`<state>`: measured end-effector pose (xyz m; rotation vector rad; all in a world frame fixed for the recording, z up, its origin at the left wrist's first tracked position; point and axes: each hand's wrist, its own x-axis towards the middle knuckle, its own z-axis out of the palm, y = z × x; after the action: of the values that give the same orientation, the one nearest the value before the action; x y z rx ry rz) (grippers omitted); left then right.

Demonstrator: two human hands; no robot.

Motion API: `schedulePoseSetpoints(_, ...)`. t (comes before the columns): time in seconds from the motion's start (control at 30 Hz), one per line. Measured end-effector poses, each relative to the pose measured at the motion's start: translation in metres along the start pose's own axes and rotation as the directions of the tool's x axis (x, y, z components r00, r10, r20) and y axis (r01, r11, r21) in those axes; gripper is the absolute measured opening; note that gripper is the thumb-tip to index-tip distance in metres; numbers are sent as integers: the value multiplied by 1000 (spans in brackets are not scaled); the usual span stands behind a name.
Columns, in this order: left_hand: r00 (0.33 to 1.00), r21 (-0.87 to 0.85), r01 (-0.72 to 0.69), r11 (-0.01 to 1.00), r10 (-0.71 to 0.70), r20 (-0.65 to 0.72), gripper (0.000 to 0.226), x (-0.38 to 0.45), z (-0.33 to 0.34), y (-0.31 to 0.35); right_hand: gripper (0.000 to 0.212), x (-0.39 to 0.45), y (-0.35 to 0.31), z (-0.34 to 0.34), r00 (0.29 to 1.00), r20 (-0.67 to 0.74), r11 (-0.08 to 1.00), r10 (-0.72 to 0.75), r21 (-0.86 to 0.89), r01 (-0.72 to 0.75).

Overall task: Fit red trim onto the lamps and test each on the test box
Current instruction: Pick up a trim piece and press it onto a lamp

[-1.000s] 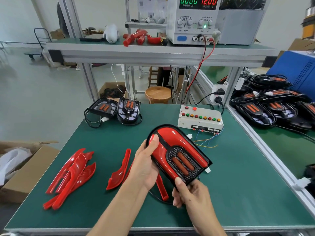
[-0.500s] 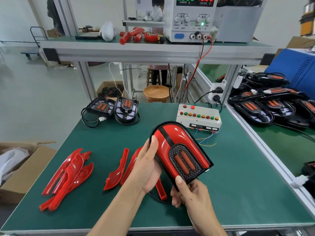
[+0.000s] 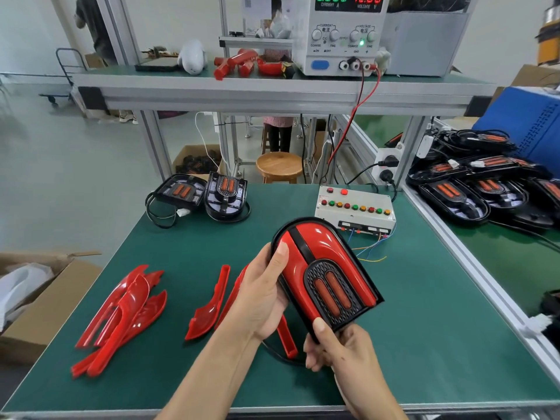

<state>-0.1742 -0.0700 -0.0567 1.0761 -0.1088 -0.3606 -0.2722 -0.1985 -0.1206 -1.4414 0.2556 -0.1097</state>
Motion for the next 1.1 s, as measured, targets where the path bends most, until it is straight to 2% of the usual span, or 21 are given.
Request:
schedulePoseSetpoints(0.1,1000,-34,5,999,-5,4,44,-1,-3,1,52,0,-1,0,1000,17,1000,13,3,-13)
schedulePoseSetpoints(0.2,1000,-33,-9,999,8,-21,43,1,-5,2,54,-2,-12,3,996,30,996,86,-3,-86)
schedulePoseSetpoints(0.27,999,-14,-28,1000,28,-39,44,2,-5,2,66,-4,-21,2,984,42,974,175,-154,-166)
schedulePoseSetpoints(0.33,998,14,-47,999,47,-39,45,4,-7,2,73,-8,-33,-3,975,1,885,223,-420,-202)
schedulePoseSetpoints(0.37,998,21,-53,998,54,-36,45,4,-8,3,73,-10,-38,-7,987,-47,820,152,-551,-153)
schedulePoseSetpoints(0.43,997,27,-65,997,66,-25,45,5,-9,2,67,-13,-55,-11,981,-89,722,-172,-688,64)
schedulePoseSetpoints(0.5,997,51,-73,996,74,-18,44,5,-8,-1,50,-7,-78,-8,886,-106,713,-452,-640,287)
schedulePoseSetpoints(0.53,997,68,-73,995,75,-17,44,4,-7,-4,38,1,-91,-6,824,-102,670,-558,-641,375)
schedulePoseSetpoints(0.57,997,84,-73,994,75,-15,43,2,-6,-6,25,12,-103,-3,770,-75,596,-634,-682,424)
schedulePoseSetpoints(0.6,997,96,-75,993,76,-9,43,1,-4,-8,23,24,-115,1,750,-26,532,-661,-720,445)
schedulePoseSetpoints(0.63,997,106,-79,991,80,-2,42,0,-3,-10,33,37,-124,2,782,27,519,-622,-734,438)
schedulePoseSetpoints(0.7,996,128,-92,988,92,11,40,-1,-1,-10,51,60,-135,6,924,93,619,-371,-716,321)
schedulePoseSetpoints(0.73,995,140,-102,985,100,18,40,-1,0,-10,52,67,-137,7,956,130,648,-261,-711,274)
schedulePoseSetpoints(0.77,994,155,-111,982,108,27,39,-1,1,-9,47,73,-137,7,966,165,659,-199,-707,257)
schedulePoseSetpoints(0.87,992,214,-126,969,120,40,40,-1,-2,-10,22,83,-132,0,959,250,766,-132,-588,259)
schedulePoseSetpoints(0.97,991,268,-136,954,127,50,38,0,-5,-16,20,85,-127,-4,954,281,845,-102,-482,232)
schedulePoseSetpoints(1.1,990,263,-141,954,132,52,36,1,-2,-19,16,87,-120,-4,969,218,851,-118,-480,212)
